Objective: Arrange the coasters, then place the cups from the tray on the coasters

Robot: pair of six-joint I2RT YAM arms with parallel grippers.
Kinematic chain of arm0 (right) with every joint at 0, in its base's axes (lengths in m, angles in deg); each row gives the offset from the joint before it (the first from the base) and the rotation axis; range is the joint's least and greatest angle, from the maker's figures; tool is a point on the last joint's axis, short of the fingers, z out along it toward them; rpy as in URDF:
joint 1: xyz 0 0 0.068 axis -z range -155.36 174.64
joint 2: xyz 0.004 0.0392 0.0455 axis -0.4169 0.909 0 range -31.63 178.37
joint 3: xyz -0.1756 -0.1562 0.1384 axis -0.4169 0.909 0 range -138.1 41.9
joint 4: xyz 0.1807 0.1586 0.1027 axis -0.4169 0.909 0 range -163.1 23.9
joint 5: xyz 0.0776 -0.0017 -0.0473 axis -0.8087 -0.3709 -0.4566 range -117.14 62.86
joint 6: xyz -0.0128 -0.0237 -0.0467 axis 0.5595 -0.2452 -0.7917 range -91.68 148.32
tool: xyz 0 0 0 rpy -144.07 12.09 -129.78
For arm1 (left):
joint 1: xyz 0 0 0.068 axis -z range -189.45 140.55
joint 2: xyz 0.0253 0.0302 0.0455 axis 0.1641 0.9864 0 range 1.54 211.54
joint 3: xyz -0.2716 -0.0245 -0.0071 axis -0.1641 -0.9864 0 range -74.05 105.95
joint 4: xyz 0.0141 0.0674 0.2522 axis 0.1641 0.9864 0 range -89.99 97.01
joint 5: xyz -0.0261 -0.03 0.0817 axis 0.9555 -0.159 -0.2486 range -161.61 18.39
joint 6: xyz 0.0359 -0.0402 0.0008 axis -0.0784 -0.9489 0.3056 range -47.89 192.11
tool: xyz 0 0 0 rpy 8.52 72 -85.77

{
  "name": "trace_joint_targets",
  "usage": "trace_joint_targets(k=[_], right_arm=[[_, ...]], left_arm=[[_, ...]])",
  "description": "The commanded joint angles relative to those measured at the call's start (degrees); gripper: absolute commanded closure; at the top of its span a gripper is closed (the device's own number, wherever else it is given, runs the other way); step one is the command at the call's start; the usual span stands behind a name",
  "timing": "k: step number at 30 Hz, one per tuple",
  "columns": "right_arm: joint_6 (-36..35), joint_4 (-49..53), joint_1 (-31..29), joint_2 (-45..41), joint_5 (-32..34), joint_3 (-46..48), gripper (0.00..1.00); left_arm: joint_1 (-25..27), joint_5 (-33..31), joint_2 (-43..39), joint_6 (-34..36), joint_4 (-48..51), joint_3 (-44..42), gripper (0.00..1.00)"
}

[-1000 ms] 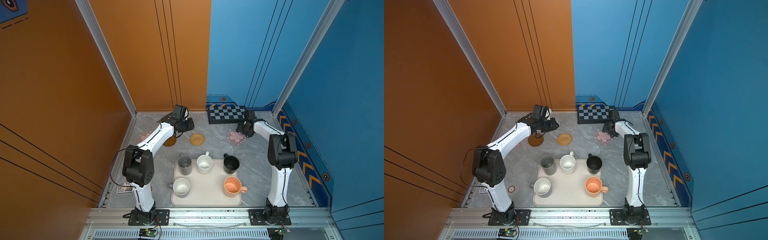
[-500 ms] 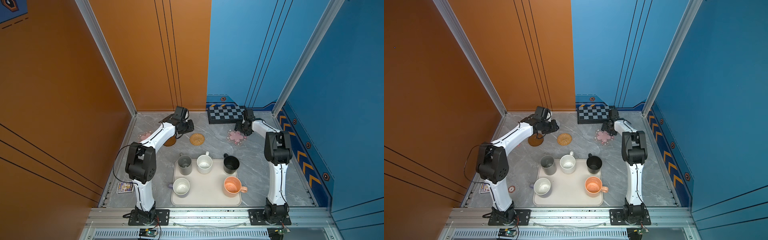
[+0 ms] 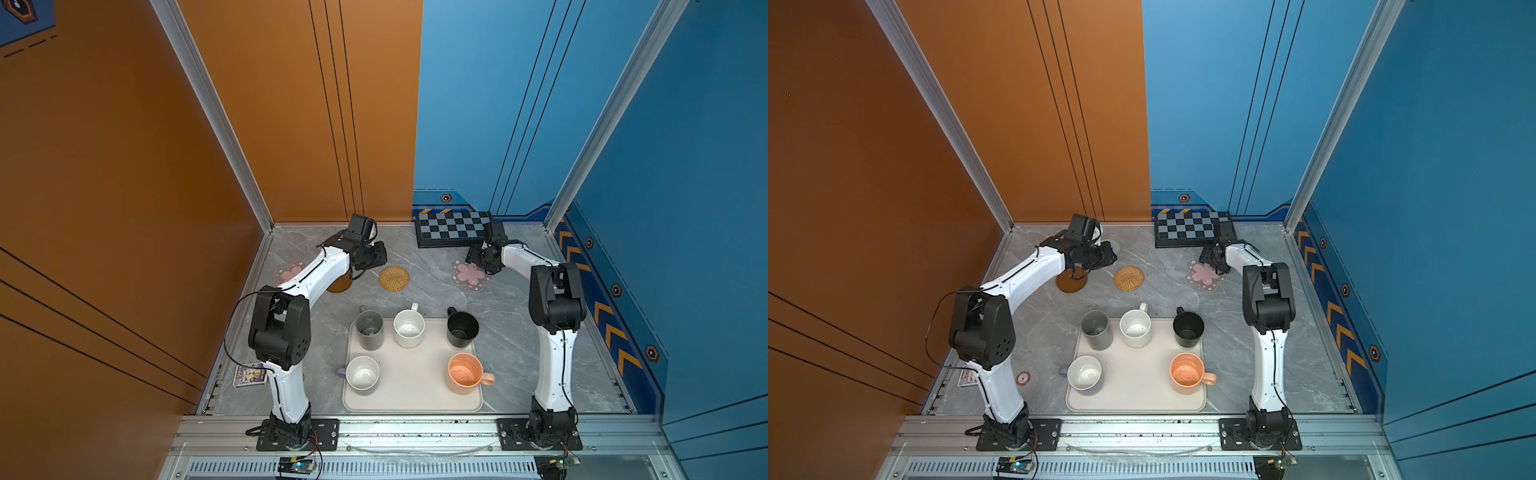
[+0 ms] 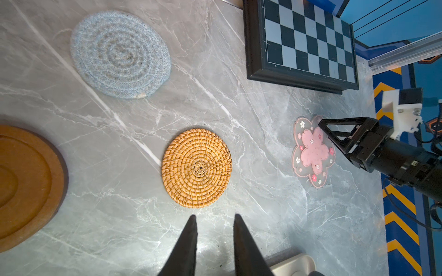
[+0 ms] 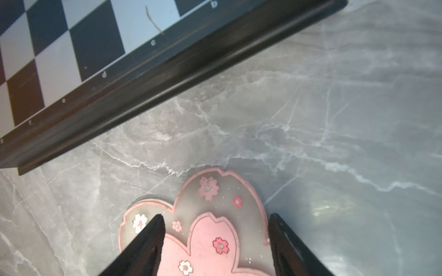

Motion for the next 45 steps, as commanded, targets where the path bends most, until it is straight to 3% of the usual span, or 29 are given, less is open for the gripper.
trace_joint_targets(k=[1, 15, 25, 32, 45], right_arm=[[3.47, 3.15, -2.08, 0.36, -1.25, 2.5, 0.3], [8.05, 1.22, -5.95, -0.45, -1.25, 2.47, 0.3], [4.05, 6.02, -2.75, -13.06, 1.91, 4.53, 0.29], [2.21, 9.22, -2.57, -18.5, 2.97, 13.35, 0.3], [4.93, 7.6, -4.96, -15.53, 1.45, 16.79, 0.3]], left_arm=[[-0.35, -1.42, -2.68, 0.44, 0.46, -1.36, 0.72], [-0.97, -1.87, -5.96, 1.31, 0.48, -4.75, 0.72], [-1.67, -1.17, -8.9, 1.84, 0.46, -6.01, 0.72], [-1.53, -0.82, -11.09, 1.97, 0.46, -8.03, 0.72], [-2.78, -0.89, -15.33, 2.28, 1.23, -10.4, 0.71]])
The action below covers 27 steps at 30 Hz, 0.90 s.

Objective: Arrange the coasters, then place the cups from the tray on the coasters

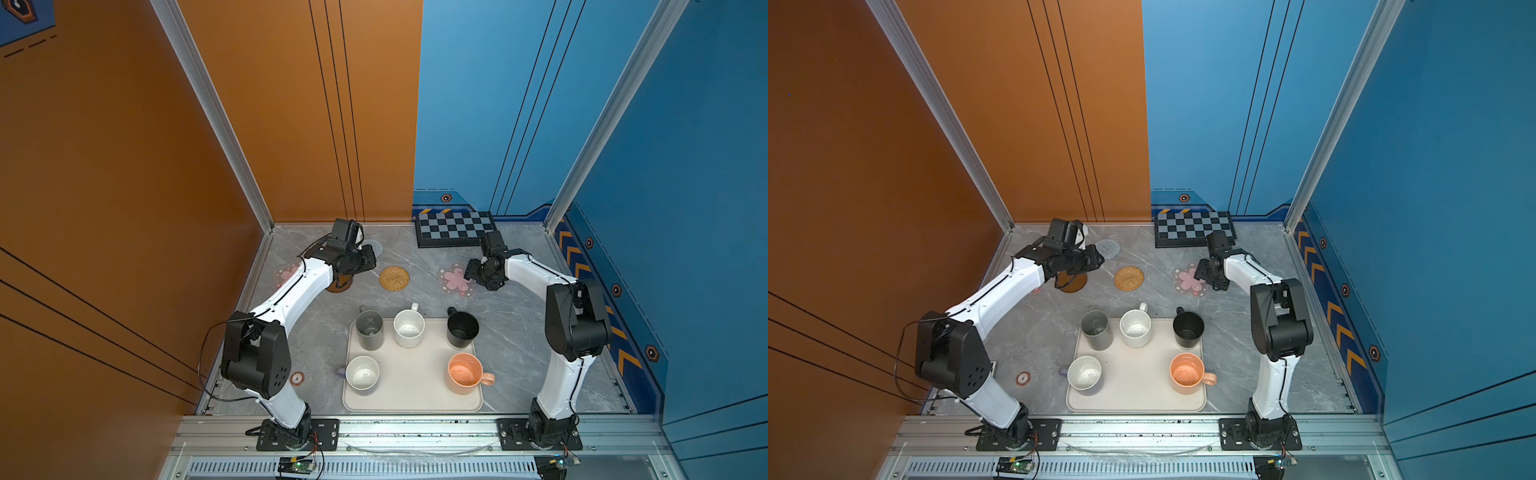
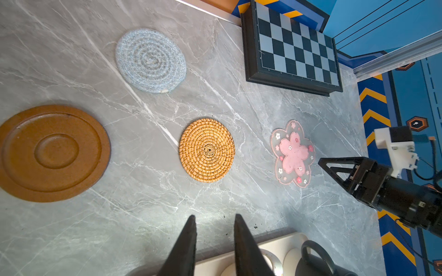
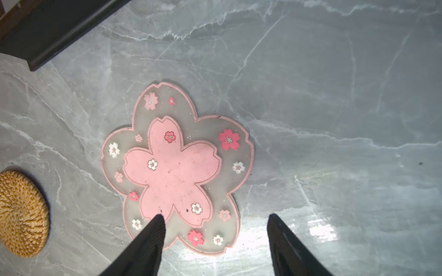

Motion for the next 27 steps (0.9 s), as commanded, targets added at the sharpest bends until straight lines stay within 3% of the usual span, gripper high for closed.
trace_joint_targets(k=[1, 27], right_arm=[[1.47, -0.17, -0.67, 2.1, -0.35, 0.33, 0.3], [3.53, -2.84, -5.79, 12.72, -2.82, -4.61, 0.31]], left_arm=[[-0.75, -0.07, -2.19, 1.04, 1.14, -1.34, 0.71], [-2.85, -0.08, -4.94, 0.92, 2.06, -3.58, 0.71]])
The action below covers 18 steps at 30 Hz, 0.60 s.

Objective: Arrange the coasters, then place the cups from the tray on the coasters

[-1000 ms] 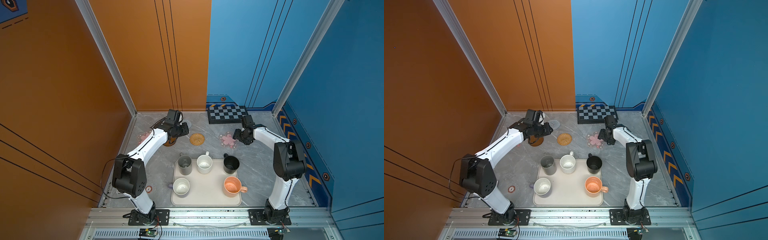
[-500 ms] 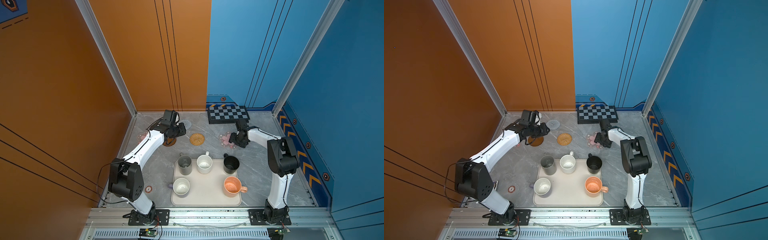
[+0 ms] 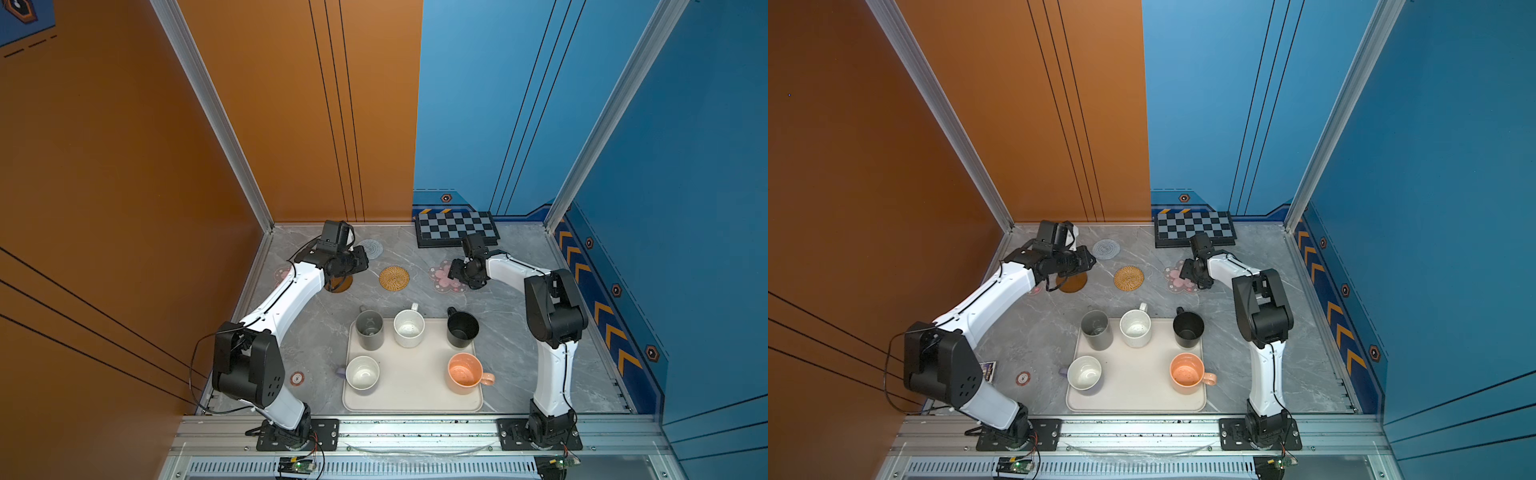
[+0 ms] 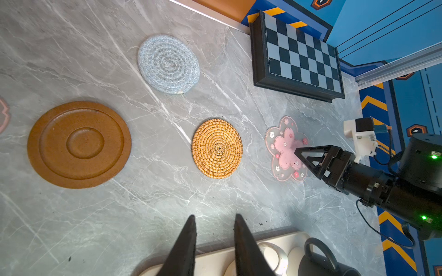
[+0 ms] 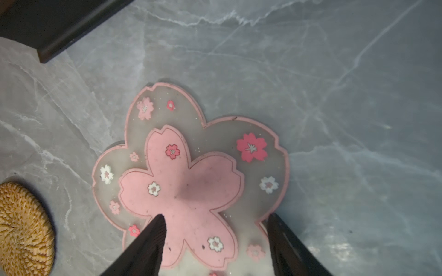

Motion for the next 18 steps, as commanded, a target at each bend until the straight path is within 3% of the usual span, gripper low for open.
trace_joint_targets(k=[1, 18], right_arm=[[1.16, 3.22, -0.93, 3.39, -2.08, 0.86, 0.31], [-0.53, 6.02, -1.57, -1.81, 0.13, 0.51, 0.3]], left_arm=[[-0.58, -0.18, -1.71, 0.62, 1.43, -0.97, 0.71], [-1.49, -2.22, -4.14, 2.1, 2.75, -1.98, 0.7]])
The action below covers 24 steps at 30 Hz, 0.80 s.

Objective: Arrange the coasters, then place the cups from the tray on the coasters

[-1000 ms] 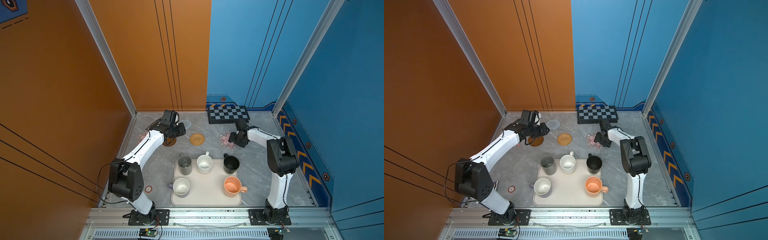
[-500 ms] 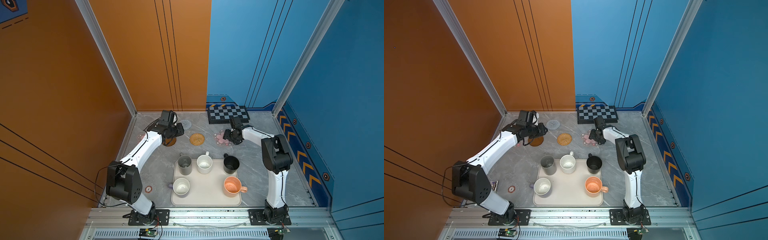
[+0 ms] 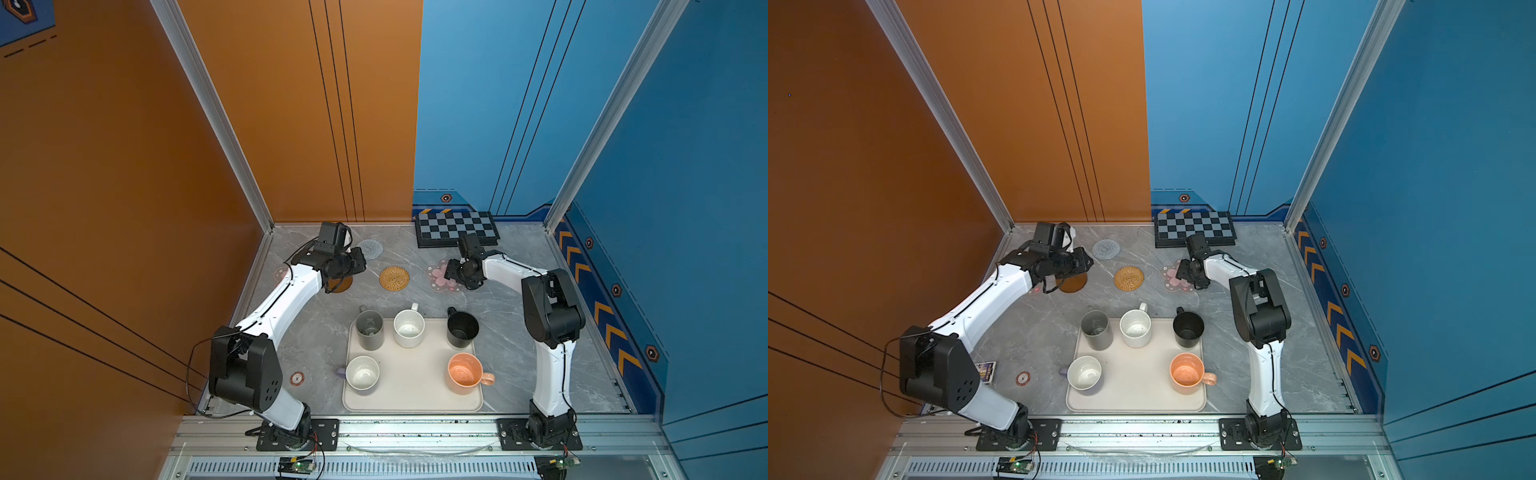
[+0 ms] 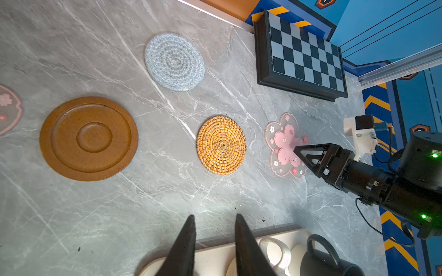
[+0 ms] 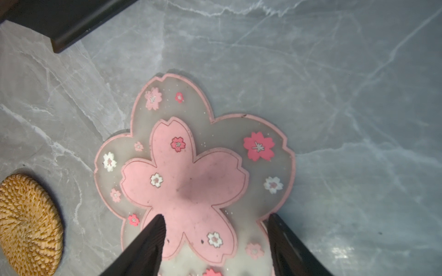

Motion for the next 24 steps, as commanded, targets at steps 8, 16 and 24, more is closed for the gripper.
trace_joint_targets(k=[8, 16, 24], right_arm=[[-3.28, 9.9, 0.75, -10.86, 3.53, 2.54, 0.28], [-4.96, 11.8, 1.51, -22.3, 4.78, 6.33, 0.27], [-6.18, 14.62, 1.12, -34.69, 5.74, 11.93, 0.25]], left_arm=[[-1.47, -5.82, -4.52, 3.77, 5.01, -0.49, 0.62], [-1.43, -8.24, -9.16, 5.6, 8.53, -2.26, 0.56], [0.32, -11.03, -12.69, 10.17, 21.68, -1.16, 0.46]])
